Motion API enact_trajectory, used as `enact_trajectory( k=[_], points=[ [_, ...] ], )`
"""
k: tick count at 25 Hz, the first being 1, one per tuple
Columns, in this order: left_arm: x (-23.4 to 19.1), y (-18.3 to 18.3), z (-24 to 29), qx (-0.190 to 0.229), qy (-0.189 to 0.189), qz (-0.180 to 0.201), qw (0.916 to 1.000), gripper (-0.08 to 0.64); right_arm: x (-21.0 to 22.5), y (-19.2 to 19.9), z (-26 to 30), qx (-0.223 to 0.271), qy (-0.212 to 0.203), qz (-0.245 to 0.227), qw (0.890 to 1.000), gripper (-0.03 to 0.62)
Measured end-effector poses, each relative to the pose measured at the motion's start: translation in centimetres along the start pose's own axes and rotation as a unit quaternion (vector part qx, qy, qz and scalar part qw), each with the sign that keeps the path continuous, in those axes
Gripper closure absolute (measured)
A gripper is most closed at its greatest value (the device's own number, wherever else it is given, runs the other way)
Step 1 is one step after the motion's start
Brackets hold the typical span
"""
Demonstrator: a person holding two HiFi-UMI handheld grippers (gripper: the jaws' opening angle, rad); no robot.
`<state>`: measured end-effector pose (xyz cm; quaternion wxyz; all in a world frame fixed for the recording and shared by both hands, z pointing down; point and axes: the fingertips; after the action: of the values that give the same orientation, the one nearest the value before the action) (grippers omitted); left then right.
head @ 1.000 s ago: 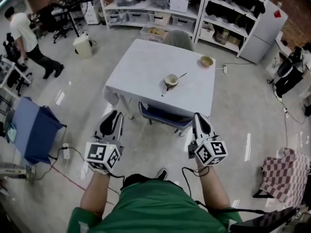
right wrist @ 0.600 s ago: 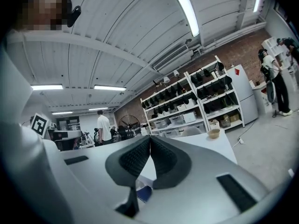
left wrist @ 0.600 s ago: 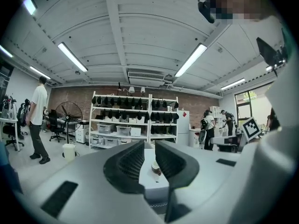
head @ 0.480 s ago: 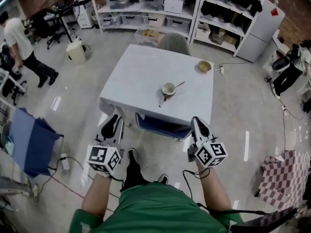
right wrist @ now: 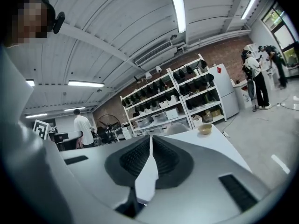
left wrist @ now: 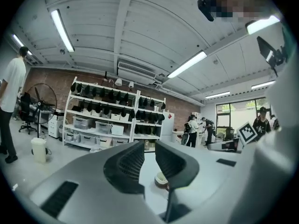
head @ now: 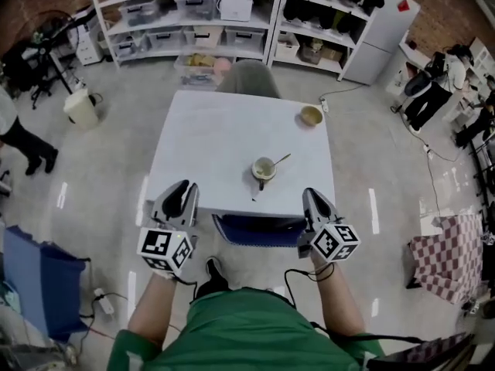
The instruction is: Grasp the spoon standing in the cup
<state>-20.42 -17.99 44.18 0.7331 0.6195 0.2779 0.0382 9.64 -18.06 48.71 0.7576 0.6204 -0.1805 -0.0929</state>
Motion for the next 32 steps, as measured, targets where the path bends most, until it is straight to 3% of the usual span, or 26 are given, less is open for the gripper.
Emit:
enact_trajectory(
  k=[9,12,22,32],
  points=[
    [-7.0,1.5,6.0,-0.06,0.046,-0.027,0.9968,0.477,0.1,2.5,8.4,-0.048,0.042,0.004,0.998,0.563],
    [-7.1,2.3,8.5,-0.07,0.045,-0.032,0.996,0.477,2.7,3.4,11.1,-0.067,0.042,0.007,0.997,0.505],
    [-6.9,4.1,11.4,-0.092,-0.021,-0.05,0.9943,0.477,9.7,8.6,17.2,-0.119,-0.012,0.095,0.988,0.48],
    [-8.3,6.4,10.9,-0.104,-0.088,-0.069,0.9883,0.477,13.2,14.1,21.3,-0.174,-0.02,0.14,0.975,0.443]
  ],
)
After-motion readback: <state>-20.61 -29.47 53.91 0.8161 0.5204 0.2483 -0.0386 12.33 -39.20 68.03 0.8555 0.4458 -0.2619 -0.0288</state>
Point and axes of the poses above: the fingertips, and each gripper's own axes: z forward along the fingers, x to its right, y out of its underside, and after that the axes turned 12 degrees about -z, right-handed
